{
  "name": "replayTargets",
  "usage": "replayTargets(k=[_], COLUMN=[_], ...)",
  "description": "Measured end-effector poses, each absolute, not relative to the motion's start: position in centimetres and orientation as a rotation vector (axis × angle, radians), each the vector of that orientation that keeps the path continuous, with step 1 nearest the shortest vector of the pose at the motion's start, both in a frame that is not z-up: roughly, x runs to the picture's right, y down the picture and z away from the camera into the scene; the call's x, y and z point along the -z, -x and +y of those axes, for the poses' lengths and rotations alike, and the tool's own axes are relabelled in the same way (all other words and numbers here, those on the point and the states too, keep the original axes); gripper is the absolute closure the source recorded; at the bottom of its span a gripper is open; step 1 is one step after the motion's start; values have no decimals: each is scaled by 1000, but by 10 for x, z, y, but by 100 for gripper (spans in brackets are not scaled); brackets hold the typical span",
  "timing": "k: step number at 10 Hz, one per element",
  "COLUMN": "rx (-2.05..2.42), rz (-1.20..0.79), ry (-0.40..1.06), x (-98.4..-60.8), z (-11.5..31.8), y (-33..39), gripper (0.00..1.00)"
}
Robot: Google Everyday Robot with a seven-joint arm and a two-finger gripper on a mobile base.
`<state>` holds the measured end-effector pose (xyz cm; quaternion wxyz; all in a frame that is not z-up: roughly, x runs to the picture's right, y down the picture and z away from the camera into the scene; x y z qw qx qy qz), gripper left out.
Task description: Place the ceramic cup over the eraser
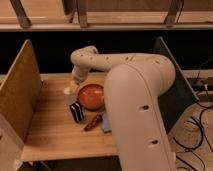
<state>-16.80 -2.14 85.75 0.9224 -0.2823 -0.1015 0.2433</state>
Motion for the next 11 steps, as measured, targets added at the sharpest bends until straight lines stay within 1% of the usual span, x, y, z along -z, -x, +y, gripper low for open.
replayTargets(k=[4, 7, 11], rx=[-498, -437, -395], rz=[-209, -243, -247], ry=[590, 657, 738], x=[-860, -873, -895], z=[-20, -5, 13], y=[171, 209, 235], gripper=[33, 33, 33])
